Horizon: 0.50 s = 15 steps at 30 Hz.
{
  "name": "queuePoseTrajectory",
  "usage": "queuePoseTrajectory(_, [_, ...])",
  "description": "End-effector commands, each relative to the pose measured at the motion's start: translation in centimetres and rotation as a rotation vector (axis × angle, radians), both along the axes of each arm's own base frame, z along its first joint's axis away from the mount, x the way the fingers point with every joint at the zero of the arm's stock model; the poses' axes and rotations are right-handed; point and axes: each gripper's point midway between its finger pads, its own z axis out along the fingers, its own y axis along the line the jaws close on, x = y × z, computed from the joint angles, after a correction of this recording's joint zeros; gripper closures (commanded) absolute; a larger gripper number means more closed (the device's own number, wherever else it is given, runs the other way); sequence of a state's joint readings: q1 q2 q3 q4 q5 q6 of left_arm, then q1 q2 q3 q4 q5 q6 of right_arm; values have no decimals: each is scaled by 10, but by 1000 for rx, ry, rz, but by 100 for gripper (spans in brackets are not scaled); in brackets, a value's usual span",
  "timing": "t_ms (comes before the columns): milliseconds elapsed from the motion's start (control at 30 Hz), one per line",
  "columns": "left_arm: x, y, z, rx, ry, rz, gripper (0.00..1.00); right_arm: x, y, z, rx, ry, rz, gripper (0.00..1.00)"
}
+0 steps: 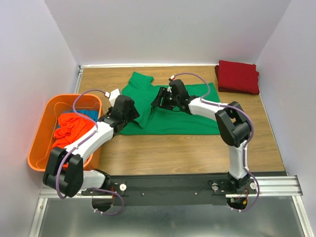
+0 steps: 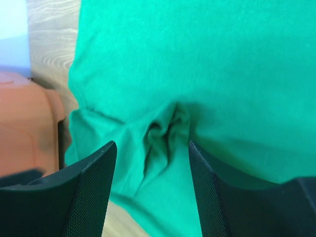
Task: Fold and stack the t-shirts
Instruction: Fold the tshirt
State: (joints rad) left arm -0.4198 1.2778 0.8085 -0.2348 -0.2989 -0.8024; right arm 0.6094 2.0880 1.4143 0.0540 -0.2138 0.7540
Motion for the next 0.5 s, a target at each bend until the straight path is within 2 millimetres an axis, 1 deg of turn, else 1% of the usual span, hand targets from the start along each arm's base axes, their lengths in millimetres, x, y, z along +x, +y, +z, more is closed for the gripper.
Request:
queuePoseTrajectory(0, [-10, 2, -27, -24, 73, 41, 27, -10, -16, 19, -37, -62, 9, 33])
queuePoseTrajectory(67, [-11, -4, -32, -49, 91, 20, 27, -21, -22, 8, -55, -48, 18, 33])
queuePoseTrajectory(100, [-11, -7, -35, -60, 93, 13, 26, -24, -24, 10, -58, -54, 26, 33])
queuePoseTrajectory(200, [-11, -14, -35, -101, 89, 1, 23, -35, -26, 4, -67, -45, 44, 33])
queuePoseTrajectory(267, [-9, -19, -35, -130, 82, -10, 21, -39, -26, 7, -63, -52, 57, 33])
queuePoseTrajectory(300, [-8, -22, -39, -133, 93, -17, 20, -42, -28, 5, -67, -49, 58, 33])
queuePoseTrajectory(367, [-6, -29, -39, -158, 95, -37, 20, -43, -29, 9, -65, -60, 59, 33])
queuePoseTrajectory(400, [-5, -31, -43, -166, 106, -39, 20, -44, -30, 9, -66, -61, 59, 33])
queuePoseTrajectory(467, [2, -37, -40, -187, 92, -47, 20, -43, -31, 12, -68, -70, 57, 33])
